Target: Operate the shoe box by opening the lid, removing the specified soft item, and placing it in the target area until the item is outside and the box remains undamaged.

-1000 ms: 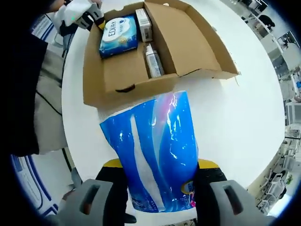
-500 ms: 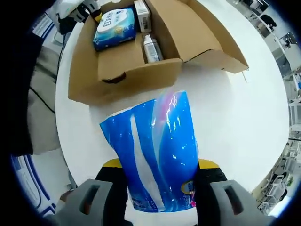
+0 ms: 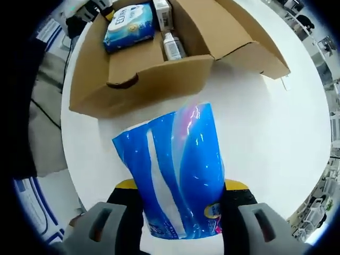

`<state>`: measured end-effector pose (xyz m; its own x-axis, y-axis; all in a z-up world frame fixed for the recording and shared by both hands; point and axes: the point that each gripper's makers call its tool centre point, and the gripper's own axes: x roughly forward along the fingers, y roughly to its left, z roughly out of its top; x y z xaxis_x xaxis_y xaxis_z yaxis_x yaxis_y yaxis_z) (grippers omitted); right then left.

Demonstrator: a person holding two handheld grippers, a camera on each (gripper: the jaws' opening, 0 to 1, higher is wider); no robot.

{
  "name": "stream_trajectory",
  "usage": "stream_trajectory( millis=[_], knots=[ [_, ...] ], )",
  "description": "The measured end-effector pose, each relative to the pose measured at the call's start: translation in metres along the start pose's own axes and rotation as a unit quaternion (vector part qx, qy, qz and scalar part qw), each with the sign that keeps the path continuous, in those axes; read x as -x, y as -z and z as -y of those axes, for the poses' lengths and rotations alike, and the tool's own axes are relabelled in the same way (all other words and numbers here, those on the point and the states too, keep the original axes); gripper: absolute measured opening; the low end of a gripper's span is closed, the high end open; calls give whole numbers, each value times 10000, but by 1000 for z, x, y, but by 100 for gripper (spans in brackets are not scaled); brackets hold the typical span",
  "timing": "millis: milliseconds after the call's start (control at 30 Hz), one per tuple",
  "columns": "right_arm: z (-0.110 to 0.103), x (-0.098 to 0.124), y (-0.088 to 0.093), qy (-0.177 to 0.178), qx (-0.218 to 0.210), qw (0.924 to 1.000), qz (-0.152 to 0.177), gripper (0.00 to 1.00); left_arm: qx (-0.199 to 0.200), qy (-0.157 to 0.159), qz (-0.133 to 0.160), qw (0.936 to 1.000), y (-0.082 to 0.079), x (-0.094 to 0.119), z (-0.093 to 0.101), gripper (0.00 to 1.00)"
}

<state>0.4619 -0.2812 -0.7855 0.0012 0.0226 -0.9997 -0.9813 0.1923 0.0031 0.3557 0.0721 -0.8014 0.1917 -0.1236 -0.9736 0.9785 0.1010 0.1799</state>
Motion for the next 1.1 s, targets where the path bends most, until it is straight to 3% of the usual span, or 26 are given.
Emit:
stream_trajectory(
  millis=[800, 1100],
  knots=[
    [5, -8, 2, 168, 76, 9998, -4, 62, 2, 42, -19, 10000, 0, 0, 0, 4],
    [6, -6, -1, 231, 333, 9991, 128, 63, 17, 57, -33, 10000, 0, 0, 1, 4]
  ],
)
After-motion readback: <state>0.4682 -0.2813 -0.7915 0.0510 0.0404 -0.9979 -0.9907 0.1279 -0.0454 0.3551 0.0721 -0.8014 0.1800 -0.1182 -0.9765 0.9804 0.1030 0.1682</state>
